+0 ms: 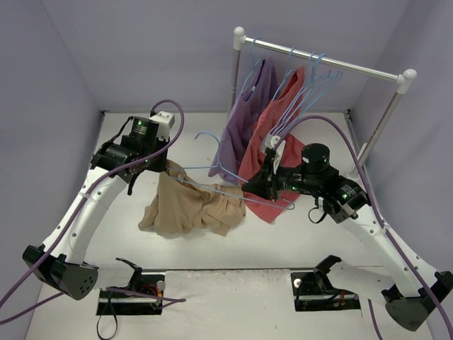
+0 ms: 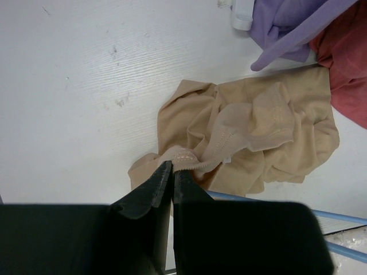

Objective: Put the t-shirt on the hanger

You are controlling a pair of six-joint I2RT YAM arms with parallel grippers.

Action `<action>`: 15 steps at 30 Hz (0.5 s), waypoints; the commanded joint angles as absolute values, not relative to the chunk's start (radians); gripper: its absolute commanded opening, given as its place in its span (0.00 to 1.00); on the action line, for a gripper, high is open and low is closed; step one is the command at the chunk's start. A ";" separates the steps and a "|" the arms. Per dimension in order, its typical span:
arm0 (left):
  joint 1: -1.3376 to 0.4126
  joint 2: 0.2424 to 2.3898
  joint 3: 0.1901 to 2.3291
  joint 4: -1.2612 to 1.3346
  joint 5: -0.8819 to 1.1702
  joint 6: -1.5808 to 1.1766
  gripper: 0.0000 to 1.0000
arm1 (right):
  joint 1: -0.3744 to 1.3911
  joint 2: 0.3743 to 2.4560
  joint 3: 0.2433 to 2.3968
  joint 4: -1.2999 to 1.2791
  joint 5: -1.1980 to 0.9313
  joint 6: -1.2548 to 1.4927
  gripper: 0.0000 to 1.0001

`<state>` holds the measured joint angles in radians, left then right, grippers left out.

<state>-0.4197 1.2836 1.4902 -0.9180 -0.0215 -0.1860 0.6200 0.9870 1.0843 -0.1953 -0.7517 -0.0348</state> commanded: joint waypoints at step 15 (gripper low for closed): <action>-0.464 1.192 1.683 -0.992 -0.007 -0.326 0.00 | 0.692 1.028 1.108 0.129 -0.559 -0.006 0.00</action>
